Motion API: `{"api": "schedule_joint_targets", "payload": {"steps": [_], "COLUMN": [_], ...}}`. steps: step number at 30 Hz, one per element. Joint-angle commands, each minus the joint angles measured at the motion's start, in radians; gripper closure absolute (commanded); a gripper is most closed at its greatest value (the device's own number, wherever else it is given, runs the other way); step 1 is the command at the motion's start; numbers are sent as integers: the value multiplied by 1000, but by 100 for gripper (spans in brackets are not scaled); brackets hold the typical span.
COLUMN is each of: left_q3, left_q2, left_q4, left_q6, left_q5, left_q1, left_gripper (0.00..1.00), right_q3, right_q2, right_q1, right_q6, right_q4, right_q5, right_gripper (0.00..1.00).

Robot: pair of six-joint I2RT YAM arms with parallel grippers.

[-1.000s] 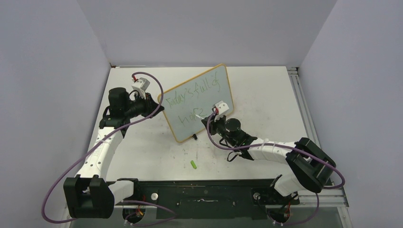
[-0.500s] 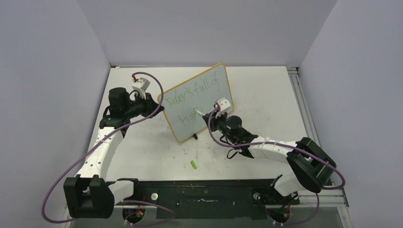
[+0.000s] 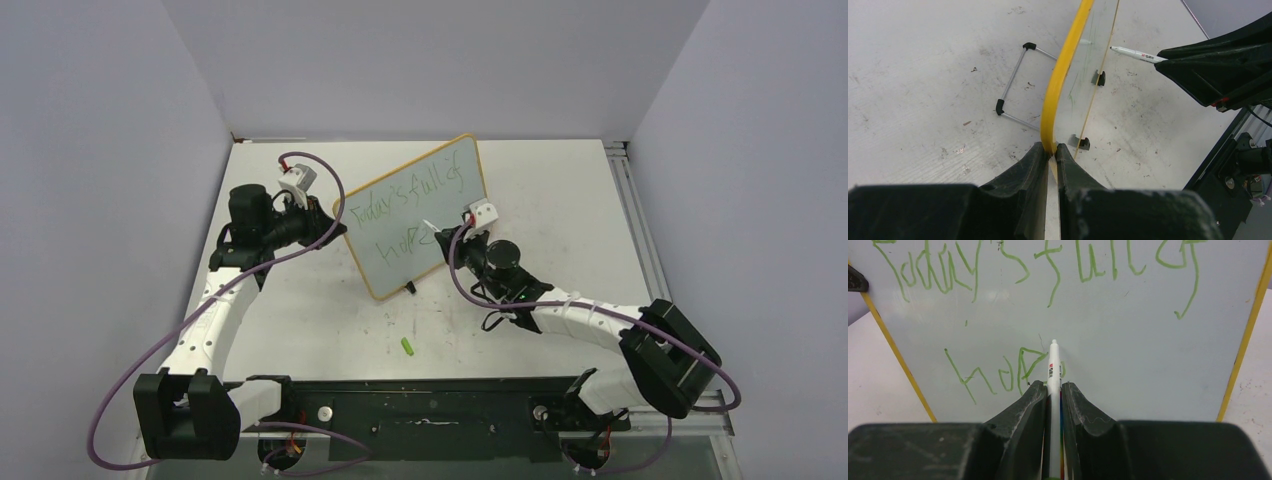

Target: Write a sentence on the whiteboard

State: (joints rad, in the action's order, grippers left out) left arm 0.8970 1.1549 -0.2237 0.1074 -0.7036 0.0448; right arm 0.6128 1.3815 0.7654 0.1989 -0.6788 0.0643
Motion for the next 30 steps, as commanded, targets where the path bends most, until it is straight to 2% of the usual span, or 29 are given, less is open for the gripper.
{"api": "schedule_joint_targets", "payload": {"steps": [1, 30], "left_q3": [6, 8], "left_q2": [-1, 9], "left_q4": [-49, -47], "left_q6": [-11, -9], "left_q5": [-24, -26], "left_q1": [18, 18], "left_gripper": [100, 100], "right_q3": [-11, -21], "right_q2": [-43, 27], "right_q1": [-6, 0], "right_q6": [-2, -2], "right_q4": [-7, 12], "right_q5": [-1, -57], "right_gripper": [95, 95]}}
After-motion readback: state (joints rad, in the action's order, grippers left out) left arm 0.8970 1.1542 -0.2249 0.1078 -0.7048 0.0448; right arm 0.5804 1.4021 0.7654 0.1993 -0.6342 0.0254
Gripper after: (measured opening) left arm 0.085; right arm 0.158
